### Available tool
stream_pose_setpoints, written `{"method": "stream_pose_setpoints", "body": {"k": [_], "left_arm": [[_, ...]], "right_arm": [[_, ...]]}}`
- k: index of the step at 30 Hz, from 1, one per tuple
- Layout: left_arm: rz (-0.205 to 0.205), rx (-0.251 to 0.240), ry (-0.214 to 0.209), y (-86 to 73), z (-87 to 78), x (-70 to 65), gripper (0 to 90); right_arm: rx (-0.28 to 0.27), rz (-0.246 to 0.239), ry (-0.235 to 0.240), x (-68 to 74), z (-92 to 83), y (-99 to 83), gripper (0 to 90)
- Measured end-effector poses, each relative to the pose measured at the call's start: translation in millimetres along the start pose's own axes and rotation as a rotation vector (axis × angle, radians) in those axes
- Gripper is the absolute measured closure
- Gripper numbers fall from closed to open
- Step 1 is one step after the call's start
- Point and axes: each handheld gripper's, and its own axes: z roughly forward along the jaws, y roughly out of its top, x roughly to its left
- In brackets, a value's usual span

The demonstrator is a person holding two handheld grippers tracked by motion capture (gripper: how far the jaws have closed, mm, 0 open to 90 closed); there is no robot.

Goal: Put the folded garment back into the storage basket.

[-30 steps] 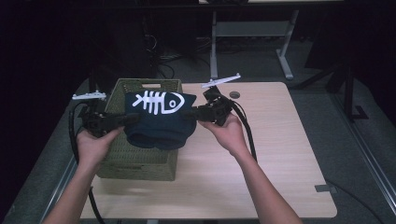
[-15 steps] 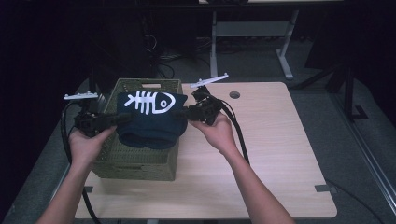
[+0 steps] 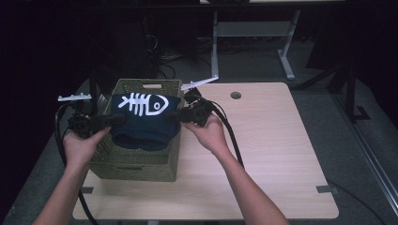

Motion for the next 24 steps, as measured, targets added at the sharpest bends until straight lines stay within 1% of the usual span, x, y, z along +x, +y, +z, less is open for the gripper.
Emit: {"method": "stream_pose_setpoints", "body": {"k": [6,7,12,17,20,23,24], "left_arm": [[-0.009,0.005,0.016,-1.9,-1.0,6.4,68.7],[-0.017,0.003,0.018,-3.4,-1.8,9.5,68.7],[-0.028,-0.002,0.022,-5.8,-3.6,14.7,68.4],[-0.047,-0.009,0.036,-9.4,-7.6,23.1,68.1],[-0.055,-0.006,0.045,-10.5,-7.9,25.9,68.0],[-0.068,-0.006,0.055,-12.5,-7.1,30.0,67.3],[-0.073,-0.007,0.057,-13.3,-6.5,31.5,67.3]], "right_arm": [[0.005,-0.006,-0.001,1.6,10.4,1.1,72.1],[0.005,0.0,0.004,1.5,12.4,1.2,72.1],[0.009,0.002,0.008,1.1,18.7,1.4,72.0],[0.001,0.011,0.022,1.0,29.7,1.8,71.9],[-0.004,0.016,0.028,0.2,33.8,1.4,71.9],[0.006,0.024,0.033,-1.2,42.1,0.3,71.9],[0.006,0.024,0.033,-1.2,42.1,0.3,71.9]]}}
